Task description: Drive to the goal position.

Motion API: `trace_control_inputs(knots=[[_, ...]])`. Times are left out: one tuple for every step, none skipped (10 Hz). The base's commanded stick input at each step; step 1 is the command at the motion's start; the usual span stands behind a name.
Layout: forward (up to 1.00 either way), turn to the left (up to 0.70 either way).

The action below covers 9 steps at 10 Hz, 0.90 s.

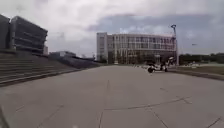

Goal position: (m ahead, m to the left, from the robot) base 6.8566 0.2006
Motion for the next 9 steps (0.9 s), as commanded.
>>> trace_control_inputs(knots=[[0.85,0.0],[0.85,0.0],[0.85,0.0],[0.85,0.0],[0.85,0.0],[0.85,0.0],[0.85,0.0],[0.85,0.0],[0.85,0.0]])
